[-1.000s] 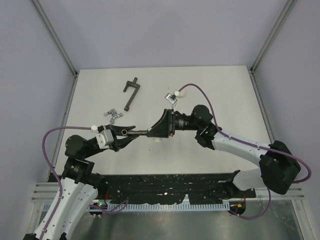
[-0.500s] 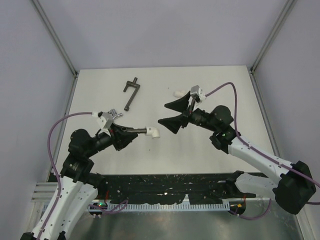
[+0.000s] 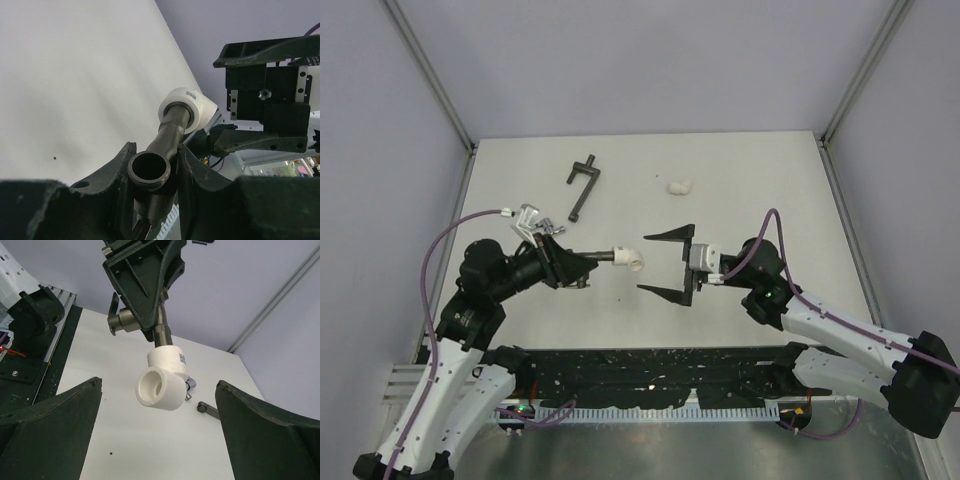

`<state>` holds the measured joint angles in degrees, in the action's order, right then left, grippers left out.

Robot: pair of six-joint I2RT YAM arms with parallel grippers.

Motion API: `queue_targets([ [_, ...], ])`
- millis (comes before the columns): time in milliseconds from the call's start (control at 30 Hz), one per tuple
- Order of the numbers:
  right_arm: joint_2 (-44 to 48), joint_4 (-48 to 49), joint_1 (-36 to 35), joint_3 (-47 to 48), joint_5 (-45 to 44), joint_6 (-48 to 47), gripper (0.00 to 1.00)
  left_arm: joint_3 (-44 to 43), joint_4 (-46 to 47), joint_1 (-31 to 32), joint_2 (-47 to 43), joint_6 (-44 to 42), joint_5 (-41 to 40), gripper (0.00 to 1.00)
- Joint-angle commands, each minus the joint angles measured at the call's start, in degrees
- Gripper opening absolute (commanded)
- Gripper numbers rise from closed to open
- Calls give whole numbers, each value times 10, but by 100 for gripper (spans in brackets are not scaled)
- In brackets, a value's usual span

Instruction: Install the water faucets

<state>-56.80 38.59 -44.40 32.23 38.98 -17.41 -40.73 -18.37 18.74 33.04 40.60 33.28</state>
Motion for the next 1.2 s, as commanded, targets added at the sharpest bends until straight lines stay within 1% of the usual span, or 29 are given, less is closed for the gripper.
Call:
queue_targets([
  [0,8,-21,-18,35,11,-68,96,-37,16,0,15,65,30,0],
  [100,-9,-21,-26,46,9,-64,89,-37,31,0,18,81,40,0],
  [300,-44,-13,-37,68,9,-60,79,-41,41,0,26,90,63,0],
  [433,-61,-18,-41,82,14,-58,75,-42,47,0,26,95,72,0],
  [567,-74,-23,-43,90,13,-59,68,-42,58,0,26,104,82,0],
  [700,-81,-29,-43,93,9,-50,53,-44,69,0,26,108,91,0],
  [733,-82,-28,-43,93,9,-39,46,-45,70,0,29,105,95,0],
  [767,-82,-29,-43,97,11,-33,43,-47,71,0,30,98,100,0],
  [800,-82,-28,-44,99,14,-14,38,-48,74,0,32,91,104,0],
  [833,-82,-28,-43,102,15,-5,35,-48,81,0,33,78,113,0],
  [867,-85,-25,-43,103,15,24,30,-49,89,0,32,63,121,0],
  [900,-86,-19,-42,107,14,38,27,-50,95,0,30,42,129,0],
  [933,-90,-16,-40,110,16,76,15,-52,100,0,27,9,140,0],
  [967,-94,-18,-39,121,19,96,11,-54,102,0,22,-22,144,0],
  [1000,-101,-19,-36,125,27,138,6,-53,104,0,16,-58,148,0],
  [1033,-104,-14,-35,130,36,158,6,-51,110,0,8,-88,153,0],
  [1100,-118,14,-30,137,48,261,6,-37,133,0,-9,-167,181,0],
  [1133,-131,35,-21,140,56,295,6,-28,149,0,-19,-196,198,0],
  [1167,-137,47,-17,147,69,357,6,-17,164,0,-26,-226,216,0],
])
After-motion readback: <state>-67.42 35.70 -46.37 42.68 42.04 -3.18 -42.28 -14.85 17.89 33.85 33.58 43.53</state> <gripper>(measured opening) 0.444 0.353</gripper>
